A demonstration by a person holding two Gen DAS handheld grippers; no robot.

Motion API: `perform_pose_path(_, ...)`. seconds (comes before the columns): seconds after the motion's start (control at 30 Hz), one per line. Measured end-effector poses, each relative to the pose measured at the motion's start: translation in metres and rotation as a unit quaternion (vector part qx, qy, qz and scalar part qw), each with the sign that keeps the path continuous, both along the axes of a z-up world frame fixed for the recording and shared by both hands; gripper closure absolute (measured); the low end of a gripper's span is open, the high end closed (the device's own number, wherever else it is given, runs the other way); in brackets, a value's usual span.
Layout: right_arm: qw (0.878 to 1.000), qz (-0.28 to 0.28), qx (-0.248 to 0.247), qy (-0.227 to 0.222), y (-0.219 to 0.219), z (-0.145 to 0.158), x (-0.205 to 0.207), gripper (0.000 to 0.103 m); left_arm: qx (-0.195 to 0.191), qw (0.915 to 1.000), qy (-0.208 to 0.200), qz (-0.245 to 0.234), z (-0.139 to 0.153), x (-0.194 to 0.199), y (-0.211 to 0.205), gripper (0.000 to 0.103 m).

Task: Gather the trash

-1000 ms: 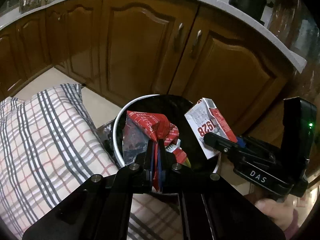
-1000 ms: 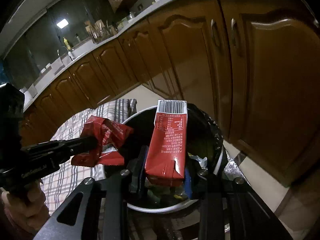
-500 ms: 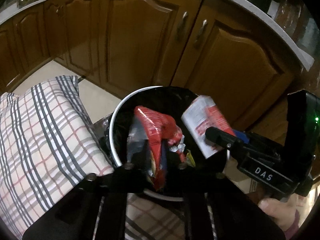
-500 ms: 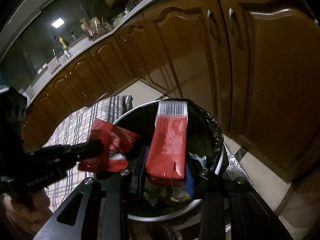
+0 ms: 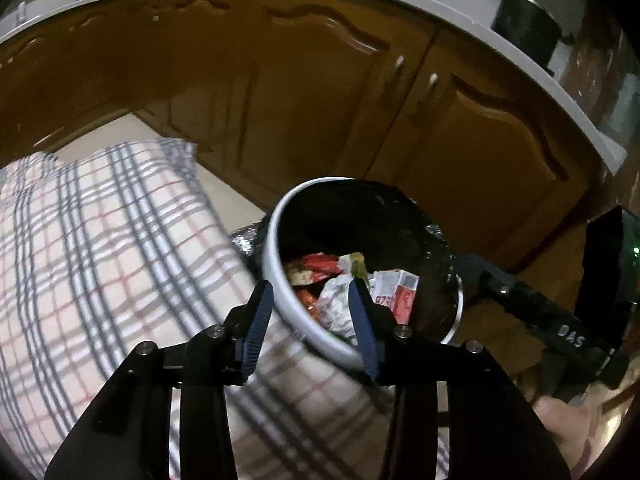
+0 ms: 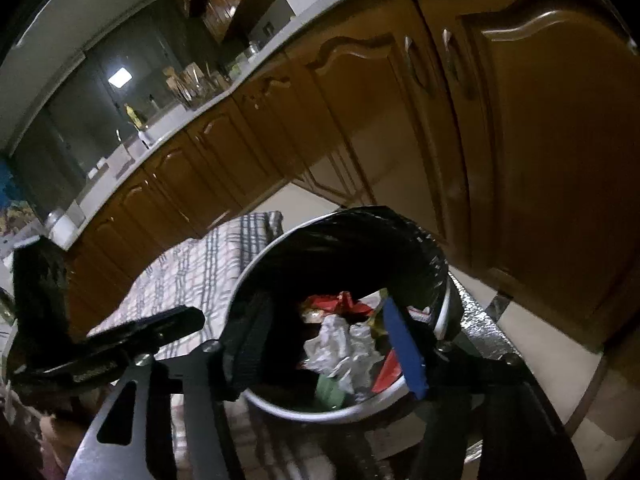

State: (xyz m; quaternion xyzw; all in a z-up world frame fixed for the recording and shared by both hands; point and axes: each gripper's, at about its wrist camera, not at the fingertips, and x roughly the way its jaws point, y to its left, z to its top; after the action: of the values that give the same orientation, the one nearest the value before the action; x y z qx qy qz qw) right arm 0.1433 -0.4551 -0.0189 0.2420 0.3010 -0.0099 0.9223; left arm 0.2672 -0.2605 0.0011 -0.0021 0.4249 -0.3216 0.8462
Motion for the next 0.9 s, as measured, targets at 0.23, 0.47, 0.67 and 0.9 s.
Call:
perform_pose_path(0.23,0.999,0.009,0.016,-0.031,0.030,0.003,-0.018,0.032,-0.019,0.9988,-0.012,0.044,-0.001,-0.023,0.047,0.055)
perform_pose_path(0.47,0.998,0.011,0.005,-0.054,0.066,0.004,-0.034,0.023,-0.025,0.9956,-0.023,0.087,-0.003,-0.046,0.093,0.051)
perform_pose_path(0.67,0.998,0.026,-0.001,-0.057,0.097,-0.005,-0.041,0.020,-0.026,0.9927,-0.026,0.115,-0.009,-0.062,0.125,0.049)
perform_pose_path(0.9,0.997,0.035,-0.008,-0.073,0.121,-0.004,-0.053,0.020,-0.031,0.9883,-0.050,0.141,-0.002,-0.082,0.152,0.049)
